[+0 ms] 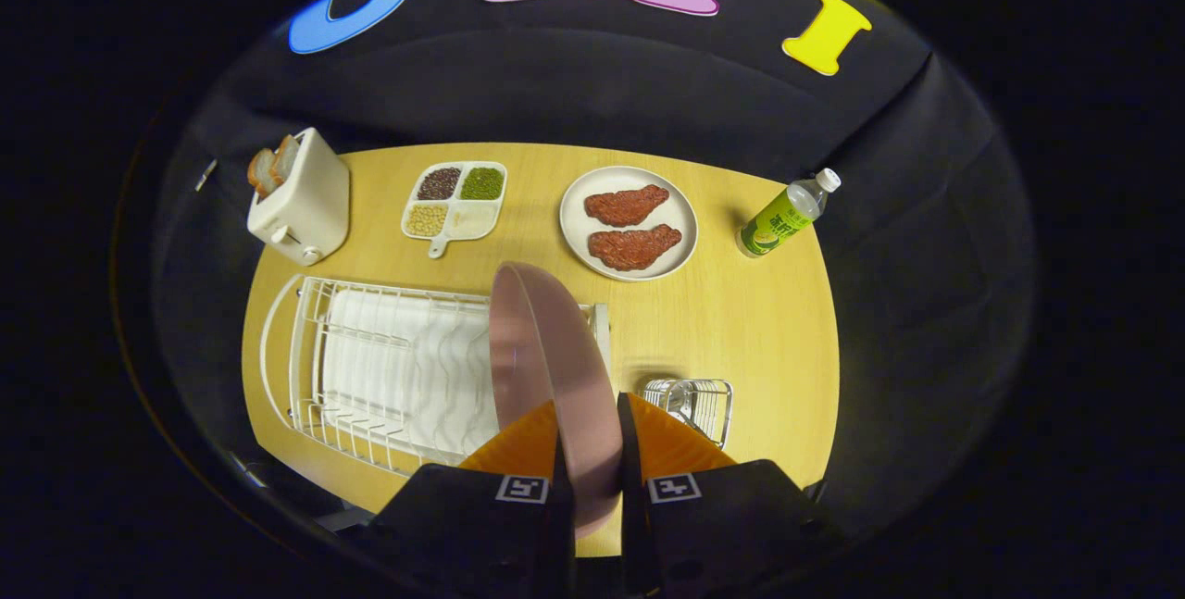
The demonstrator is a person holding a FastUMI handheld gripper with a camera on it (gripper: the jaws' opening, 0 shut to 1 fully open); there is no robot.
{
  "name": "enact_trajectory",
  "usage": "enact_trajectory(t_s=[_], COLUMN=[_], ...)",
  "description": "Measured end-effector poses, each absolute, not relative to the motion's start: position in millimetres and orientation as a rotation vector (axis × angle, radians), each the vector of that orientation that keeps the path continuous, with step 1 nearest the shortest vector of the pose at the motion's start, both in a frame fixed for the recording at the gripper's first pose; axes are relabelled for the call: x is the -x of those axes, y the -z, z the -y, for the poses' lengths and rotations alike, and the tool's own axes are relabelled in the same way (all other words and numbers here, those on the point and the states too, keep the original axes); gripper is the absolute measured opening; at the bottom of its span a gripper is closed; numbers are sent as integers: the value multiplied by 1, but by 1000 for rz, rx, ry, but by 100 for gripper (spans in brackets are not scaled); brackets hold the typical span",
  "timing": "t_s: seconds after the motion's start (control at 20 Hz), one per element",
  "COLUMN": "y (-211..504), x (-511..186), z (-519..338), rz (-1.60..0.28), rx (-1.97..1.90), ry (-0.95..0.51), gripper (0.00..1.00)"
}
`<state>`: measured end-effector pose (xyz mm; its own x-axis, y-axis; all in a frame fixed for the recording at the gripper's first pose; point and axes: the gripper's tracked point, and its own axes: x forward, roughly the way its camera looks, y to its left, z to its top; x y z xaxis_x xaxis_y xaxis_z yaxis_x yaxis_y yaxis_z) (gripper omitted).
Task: Take the plate from the dish rack, then take the spoon from the basket and place it into the plate.
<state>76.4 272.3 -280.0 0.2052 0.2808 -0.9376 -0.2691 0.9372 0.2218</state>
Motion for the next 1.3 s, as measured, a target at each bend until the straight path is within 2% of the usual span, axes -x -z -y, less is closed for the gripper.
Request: enact_trajectory(t_s=[0.3, 0.65, 1.0, 1.3], y=[242, 248, 305, 367], x=[-32, 73, 168, 188], z=[-264, -260, -268, -278], rz=[-1246, -1269, -1369, -1370], rx=[-281, -499, -641, -629], ry=[-495, -567, -593, -598], gripper=[24, 24, 24, 24])
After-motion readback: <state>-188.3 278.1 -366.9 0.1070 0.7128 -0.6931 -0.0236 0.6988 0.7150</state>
